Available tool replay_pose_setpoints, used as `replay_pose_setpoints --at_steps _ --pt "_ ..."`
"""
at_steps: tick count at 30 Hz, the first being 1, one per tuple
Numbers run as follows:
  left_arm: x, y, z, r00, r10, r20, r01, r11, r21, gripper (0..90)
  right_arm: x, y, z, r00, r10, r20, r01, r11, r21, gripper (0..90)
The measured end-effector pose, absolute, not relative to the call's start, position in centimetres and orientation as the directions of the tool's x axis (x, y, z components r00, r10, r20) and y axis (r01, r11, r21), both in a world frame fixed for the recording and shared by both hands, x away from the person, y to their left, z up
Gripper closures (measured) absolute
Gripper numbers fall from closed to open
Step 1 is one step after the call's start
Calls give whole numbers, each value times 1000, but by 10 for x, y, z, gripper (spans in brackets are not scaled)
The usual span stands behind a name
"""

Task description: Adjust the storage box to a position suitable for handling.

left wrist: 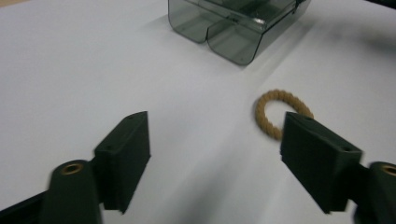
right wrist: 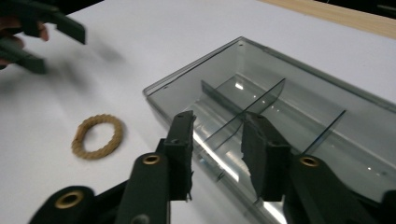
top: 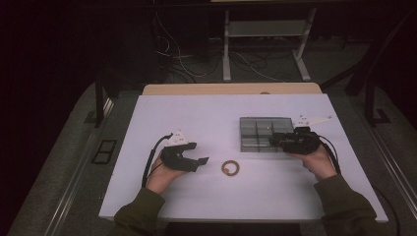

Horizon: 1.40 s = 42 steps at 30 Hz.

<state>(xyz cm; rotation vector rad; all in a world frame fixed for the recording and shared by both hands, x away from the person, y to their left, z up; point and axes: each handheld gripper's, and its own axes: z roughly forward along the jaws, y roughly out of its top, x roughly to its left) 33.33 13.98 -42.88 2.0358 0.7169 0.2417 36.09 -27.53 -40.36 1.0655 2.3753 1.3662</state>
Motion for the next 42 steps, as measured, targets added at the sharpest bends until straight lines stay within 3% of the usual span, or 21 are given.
replay_pose_setpoints --at_steps 13,25,42 --pt "304 158 -436 790 594 -151 432 -364 825 32 408 -270 -395 -683 714 152 528 339 778 888" --pt "295 160 -438 783 613 -109 418 -387 822 0 452 -258 -391 -653 741 159 578 351 737 890" --pt "294 158 -439 802 583 -127 409 -382 829 0 499 -250 -403 -601 784 154 658 376 652 890"
